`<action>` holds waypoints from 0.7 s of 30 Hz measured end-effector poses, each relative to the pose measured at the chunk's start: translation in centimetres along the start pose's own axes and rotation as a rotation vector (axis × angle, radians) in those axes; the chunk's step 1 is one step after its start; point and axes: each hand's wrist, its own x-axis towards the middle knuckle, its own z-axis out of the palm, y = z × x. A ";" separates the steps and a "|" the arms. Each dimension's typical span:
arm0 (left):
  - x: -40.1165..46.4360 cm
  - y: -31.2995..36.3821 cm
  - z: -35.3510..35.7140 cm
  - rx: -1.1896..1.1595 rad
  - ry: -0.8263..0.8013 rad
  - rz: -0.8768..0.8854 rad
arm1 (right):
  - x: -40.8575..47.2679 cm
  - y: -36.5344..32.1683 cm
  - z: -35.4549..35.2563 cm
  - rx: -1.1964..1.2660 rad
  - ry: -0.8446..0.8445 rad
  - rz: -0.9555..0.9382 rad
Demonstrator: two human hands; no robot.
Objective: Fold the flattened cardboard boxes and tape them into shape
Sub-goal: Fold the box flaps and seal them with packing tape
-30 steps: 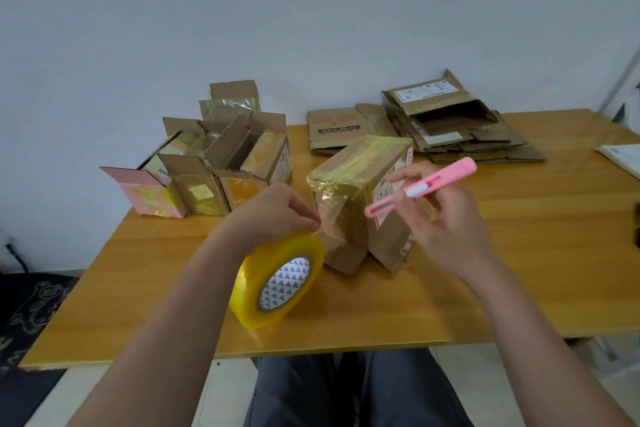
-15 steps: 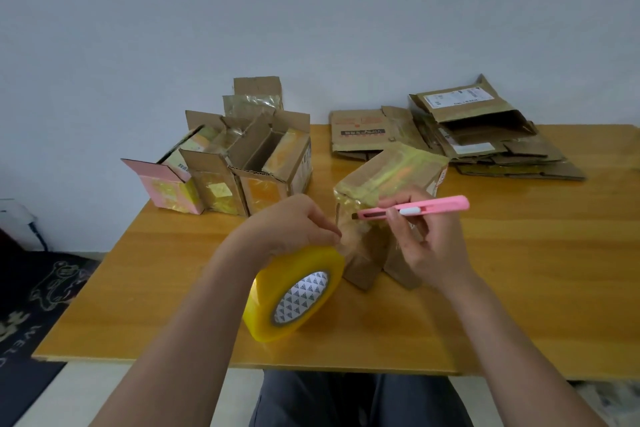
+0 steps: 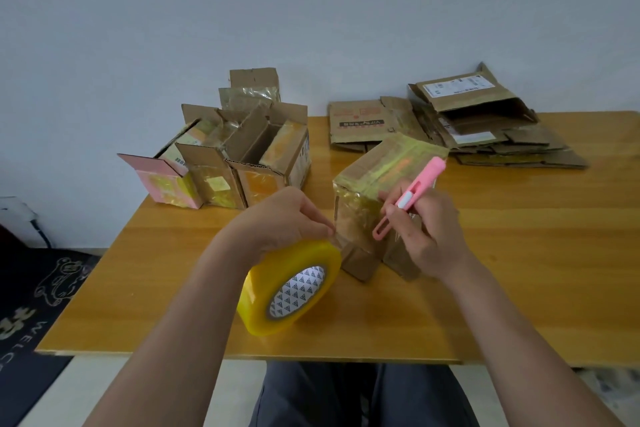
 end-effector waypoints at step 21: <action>-2.0 -0.9 0.6 -0.070 0.122 -0.010 | -0.1 -2.8 0.2 0.312 0.275 0.217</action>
